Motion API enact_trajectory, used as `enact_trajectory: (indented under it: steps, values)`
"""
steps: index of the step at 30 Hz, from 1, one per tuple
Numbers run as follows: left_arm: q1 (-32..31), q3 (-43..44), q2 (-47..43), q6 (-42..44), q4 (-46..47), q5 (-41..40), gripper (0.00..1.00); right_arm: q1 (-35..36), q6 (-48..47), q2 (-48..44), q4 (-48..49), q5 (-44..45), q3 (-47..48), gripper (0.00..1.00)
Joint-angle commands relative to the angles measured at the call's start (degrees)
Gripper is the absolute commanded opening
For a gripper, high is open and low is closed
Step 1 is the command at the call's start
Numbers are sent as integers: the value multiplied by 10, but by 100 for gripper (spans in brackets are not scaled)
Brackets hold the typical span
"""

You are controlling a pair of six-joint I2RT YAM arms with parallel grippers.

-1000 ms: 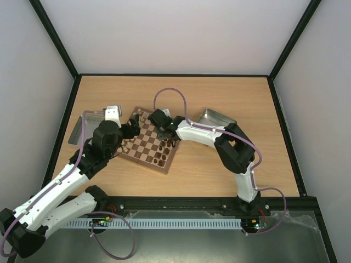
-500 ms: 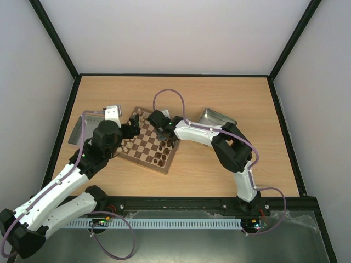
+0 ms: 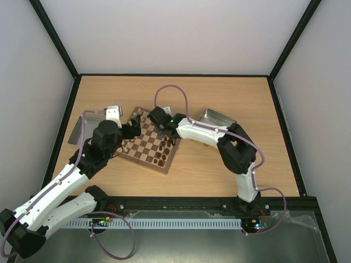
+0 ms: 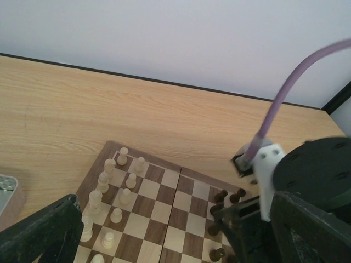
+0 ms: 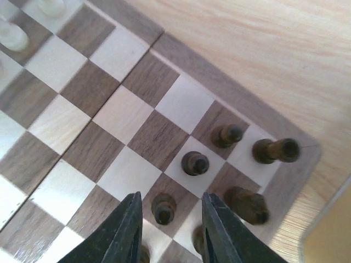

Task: Set up the chess pieces on the board
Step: Place the chess piece on the chessboard, then reset both arms

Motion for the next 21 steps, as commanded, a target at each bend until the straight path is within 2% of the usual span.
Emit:
enact_trajectory:
  steps: [1,5,11,14,19,21]
  values:
    - [5,6,-4,-9,12,28,96,2,28,-88,-21,45,9,33]
    - [11,15,-4,-36,-11,64,99,1,51,-173,-15,92,-45,43]
    - [15,26,-1,-83,-74,129,99,-8,97,-332,9,150,-204,60]
    - [15,20,-23,-87,-80,156,99,-12,116,-427,12,176,-283,72]
    - [14,40,-85,-78,-104,146,99,-13,142,-591,-26,212,-364,97]
    - [14,51,-111,-68,-114,140,99,-13,139,-649,-45,217,-374,98]
